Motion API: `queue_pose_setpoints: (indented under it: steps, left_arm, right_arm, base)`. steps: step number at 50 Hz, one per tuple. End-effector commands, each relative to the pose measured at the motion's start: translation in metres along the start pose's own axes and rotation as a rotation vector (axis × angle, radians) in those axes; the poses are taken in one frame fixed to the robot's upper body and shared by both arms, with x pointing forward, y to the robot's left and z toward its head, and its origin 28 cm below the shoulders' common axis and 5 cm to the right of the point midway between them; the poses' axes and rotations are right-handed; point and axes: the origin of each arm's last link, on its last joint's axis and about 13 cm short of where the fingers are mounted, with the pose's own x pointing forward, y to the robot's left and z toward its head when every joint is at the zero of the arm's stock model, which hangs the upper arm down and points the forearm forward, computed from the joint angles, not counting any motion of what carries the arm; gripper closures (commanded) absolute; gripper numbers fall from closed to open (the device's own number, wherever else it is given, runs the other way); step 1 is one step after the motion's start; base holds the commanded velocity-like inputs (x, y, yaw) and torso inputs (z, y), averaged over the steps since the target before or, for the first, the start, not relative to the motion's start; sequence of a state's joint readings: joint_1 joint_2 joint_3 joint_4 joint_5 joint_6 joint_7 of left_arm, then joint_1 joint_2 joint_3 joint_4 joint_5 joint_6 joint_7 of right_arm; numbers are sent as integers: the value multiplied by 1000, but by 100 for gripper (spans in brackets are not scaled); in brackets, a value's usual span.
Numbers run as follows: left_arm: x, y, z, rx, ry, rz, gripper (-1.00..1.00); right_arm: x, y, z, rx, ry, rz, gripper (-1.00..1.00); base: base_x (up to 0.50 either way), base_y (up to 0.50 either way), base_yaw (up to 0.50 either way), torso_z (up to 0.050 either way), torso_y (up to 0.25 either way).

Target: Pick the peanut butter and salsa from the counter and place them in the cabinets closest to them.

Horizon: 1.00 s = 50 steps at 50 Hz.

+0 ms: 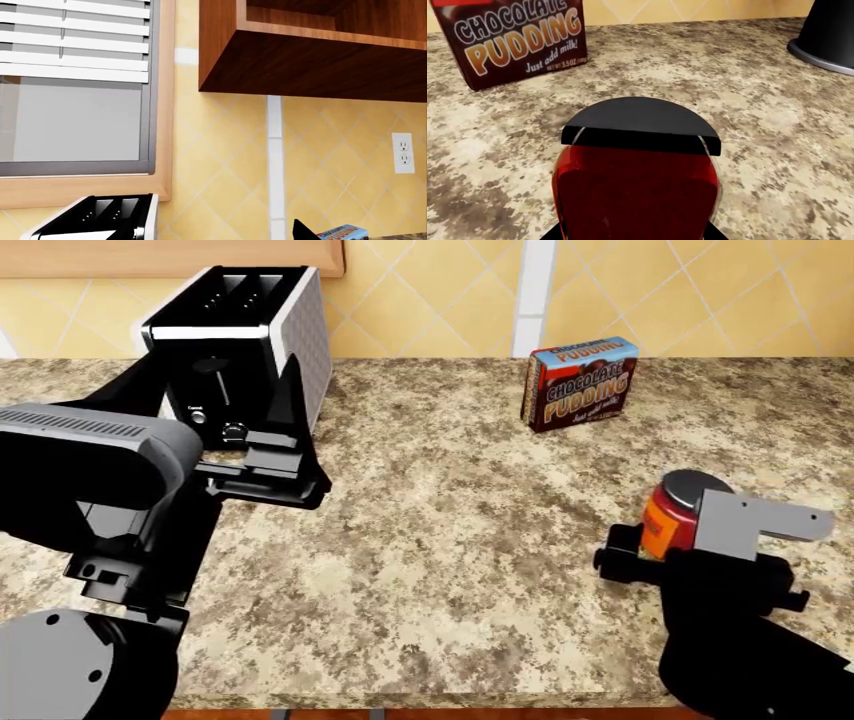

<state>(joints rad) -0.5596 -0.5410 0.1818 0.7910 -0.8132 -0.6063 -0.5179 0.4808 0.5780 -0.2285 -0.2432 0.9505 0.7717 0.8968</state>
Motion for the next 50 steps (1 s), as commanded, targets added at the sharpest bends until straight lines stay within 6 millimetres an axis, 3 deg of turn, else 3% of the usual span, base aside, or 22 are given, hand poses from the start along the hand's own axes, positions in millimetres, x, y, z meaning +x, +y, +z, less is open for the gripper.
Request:
queue_pose_setpoints:
  steps: [1,8,17,25,34,45,50]
  left_arm:
    - [0,0,0,0,0,0,-100]
    - [0,0,1,-1,-2,1,-100]
    - [9,1,5,11,-2,36,-100]
    - [48,-3,34,42,-27,69,-100]
    - [96,-8,57,60,-26,84,-100]
    - [149,-3,62,60,76,137,-100]
    - [172,1,54,80,143,173,-100]
  right_arm:
    - [0,-4,-4,-28,17,-36,100]
    - [-8,-5,2,-20,-25,-34,100]
    - [-44,-8,30,26,-216,29,100]
    - [-75,-13,62,39,-339,65,100]
    - [-90,-16,86,29,-392,81,100]
    - [-103,-16,113,25,-440,117,100]
    - [-110,-14,132,16,-464,147,100]
  base:
    - [0,-3,-3,0,0]
    - [0,0,-1,0,0]
    - [0,0,0,0,0]
    - [0,0,0,0,0]
    - [0,0,0,0,0]
    - [0,0,0,0,0]
    - [0,0,0,0,0]
